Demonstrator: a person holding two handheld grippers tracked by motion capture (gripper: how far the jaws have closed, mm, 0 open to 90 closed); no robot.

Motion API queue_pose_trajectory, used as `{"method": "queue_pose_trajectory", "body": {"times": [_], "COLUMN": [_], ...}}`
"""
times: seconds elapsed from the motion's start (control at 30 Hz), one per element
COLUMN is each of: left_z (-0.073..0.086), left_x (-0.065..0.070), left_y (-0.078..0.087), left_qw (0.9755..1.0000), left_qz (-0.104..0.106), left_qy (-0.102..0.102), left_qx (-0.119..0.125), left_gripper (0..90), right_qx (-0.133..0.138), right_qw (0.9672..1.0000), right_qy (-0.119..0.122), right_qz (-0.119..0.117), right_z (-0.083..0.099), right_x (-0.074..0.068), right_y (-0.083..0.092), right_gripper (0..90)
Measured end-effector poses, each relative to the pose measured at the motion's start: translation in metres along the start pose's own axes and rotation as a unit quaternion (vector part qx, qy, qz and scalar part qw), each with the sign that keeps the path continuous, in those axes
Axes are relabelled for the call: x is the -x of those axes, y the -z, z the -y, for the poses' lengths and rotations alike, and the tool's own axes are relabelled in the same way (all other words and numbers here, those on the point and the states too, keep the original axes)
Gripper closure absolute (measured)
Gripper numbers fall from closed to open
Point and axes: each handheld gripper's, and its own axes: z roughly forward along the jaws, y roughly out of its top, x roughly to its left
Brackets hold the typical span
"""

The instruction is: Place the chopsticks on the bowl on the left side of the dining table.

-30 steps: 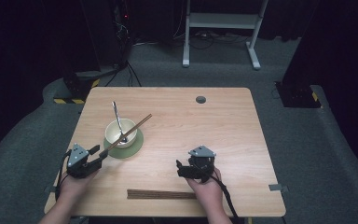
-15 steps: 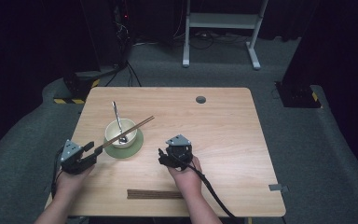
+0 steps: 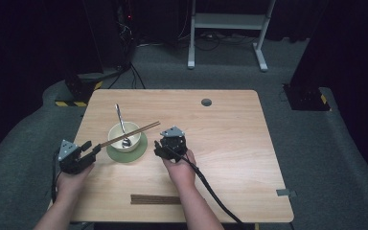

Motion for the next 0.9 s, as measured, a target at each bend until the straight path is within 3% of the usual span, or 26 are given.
{"method": "queue_pose_trajectory", "body": {"times": [0.3,0.53,0.8,0.9], "left_z": [-0.003,-0.004,-0.005,-0.006], "left_x": [-0.005,-0.002,-0.001,0.0], "left_y": [-0.012,-0.018,-0.021,-0.022], "left_qw": [0.9995,0.9995,0.9994,0.9994], "left_qz": [-0.015,-0.02,-0.024,-0.021], "left_qy": [0.026,0.024,0.025,0.025], "left_qx": [-0.001,-0.004,-0.005,-0.004], "left_gripper": [54.7,56.2,58.1,58.1], "right_qx": [-0.013,-0.009,-0.002,-0.009], "right_qw": [0.9998,0.9998,0.9996,0.9995], "right_qy": [0.009,0.014,0.028,0.026], "right_qz": [0.015,0.012,0.0,-0.011], "right_z": [-0.009,-0.017,-0.025,-0.027], "right_x": [0.005,0.008,0.002,0.001], "right_y": [-0.027,-0.04,-0.047,-0.051], "right_gripper": [36.2,36.2,37.8,33.6]}}
